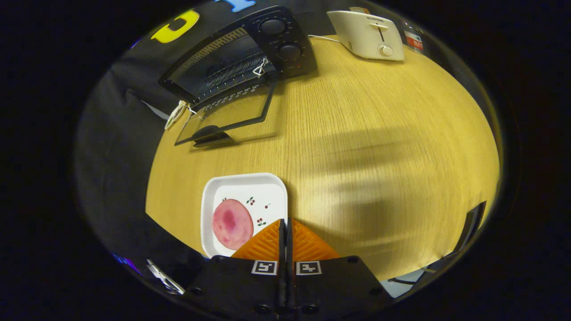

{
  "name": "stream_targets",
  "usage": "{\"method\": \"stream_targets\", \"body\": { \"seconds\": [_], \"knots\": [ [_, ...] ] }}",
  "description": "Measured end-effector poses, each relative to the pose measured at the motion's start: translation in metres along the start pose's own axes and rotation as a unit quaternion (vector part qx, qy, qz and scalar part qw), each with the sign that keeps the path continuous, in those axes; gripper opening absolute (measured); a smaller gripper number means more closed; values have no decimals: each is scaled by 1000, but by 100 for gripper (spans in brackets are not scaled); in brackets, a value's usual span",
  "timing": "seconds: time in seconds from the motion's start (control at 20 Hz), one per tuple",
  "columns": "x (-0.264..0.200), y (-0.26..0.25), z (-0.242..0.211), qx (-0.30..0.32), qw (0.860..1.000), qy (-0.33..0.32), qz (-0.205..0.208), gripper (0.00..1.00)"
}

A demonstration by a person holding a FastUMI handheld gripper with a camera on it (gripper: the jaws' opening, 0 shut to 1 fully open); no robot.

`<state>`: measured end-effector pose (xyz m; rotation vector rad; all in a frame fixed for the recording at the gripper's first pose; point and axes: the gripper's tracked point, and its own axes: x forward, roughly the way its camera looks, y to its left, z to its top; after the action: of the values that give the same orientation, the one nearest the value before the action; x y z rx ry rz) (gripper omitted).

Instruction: Open the toaster oven, put the food inside, and close the toaster oven door.

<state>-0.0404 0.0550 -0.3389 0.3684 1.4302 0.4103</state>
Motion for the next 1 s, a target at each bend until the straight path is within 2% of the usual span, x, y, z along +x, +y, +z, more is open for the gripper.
{"method": "stream_targets", "body": {
  "seconds": [0.4,0.7,1.0],
  "knots": [
    [-6,24,9,63,995,-22,78,1],
    [-14,58,33,118,982,-52,140,1],
    [-14,76,86,177,965,-125,150,1]
  ]
}}
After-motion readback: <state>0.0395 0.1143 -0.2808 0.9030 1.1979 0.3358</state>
